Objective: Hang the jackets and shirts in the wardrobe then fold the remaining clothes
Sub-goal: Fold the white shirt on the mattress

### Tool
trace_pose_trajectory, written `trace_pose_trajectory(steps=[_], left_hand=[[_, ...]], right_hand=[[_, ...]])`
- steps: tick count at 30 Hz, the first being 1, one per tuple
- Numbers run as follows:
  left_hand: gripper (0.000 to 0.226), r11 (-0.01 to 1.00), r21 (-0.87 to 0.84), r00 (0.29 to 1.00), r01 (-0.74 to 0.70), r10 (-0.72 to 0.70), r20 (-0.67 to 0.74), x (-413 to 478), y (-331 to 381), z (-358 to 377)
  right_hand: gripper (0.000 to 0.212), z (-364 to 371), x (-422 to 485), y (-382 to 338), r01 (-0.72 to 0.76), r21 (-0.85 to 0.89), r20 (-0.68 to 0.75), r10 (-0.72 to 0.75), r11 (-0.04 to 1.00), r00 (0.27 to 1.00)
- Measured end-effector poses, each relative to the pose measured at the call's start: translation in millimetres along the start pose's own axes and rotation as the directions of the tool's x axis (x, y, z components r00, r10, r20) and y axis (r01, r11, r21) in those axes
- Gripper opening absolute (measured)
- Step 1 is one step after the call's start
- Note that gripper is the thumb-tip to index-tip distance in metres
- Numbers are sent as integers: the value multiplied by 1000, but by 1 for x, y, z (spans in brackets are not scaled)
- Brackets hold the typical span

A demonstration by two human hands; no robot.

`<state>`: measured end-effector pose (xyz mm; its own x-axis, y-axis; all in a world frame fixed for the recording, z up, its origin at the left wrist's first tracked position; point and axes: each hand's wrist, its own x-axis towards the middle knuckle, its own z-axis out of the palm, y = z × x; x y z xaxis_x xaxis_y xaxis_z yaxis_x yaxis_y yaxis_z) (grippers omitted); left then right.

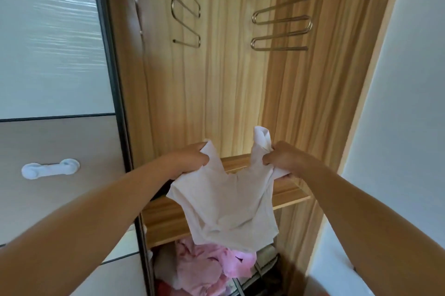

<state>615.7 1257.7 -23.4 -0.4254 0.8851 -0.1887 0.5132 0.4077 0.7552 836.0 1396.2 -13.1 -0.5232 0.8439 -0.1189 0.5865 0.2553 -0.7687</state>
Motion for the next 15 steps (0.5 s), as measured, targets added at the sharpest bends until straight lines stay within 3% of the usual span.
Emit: trace_pose_trajectory(steps=[3,8,11,13,15], left_hand=[[71,997,-44,996,68,-70,-48,21,-18,-3],[65,988,-77,986,130,-137,-94,58,-51,-10],[69,988,-56,981,142,-148,-124,85,-70,-18],[70,987,-55,977,149,-155,-145,102,-81,-27],[70,988,-47,976,147,-152,-157,119,-90,-35]], right_hand=[[15,13,40,-2,5,6,83,-5,1000,997],[20,46,100,-15,39,-81,142,-27,996,990],[1,67,130,-25,34,-92,166,-18,995,986],[10,79,149,-29,6,-98,154,10,995,988],[7,90,170,-31,-14,-98,153,29,995,988]])
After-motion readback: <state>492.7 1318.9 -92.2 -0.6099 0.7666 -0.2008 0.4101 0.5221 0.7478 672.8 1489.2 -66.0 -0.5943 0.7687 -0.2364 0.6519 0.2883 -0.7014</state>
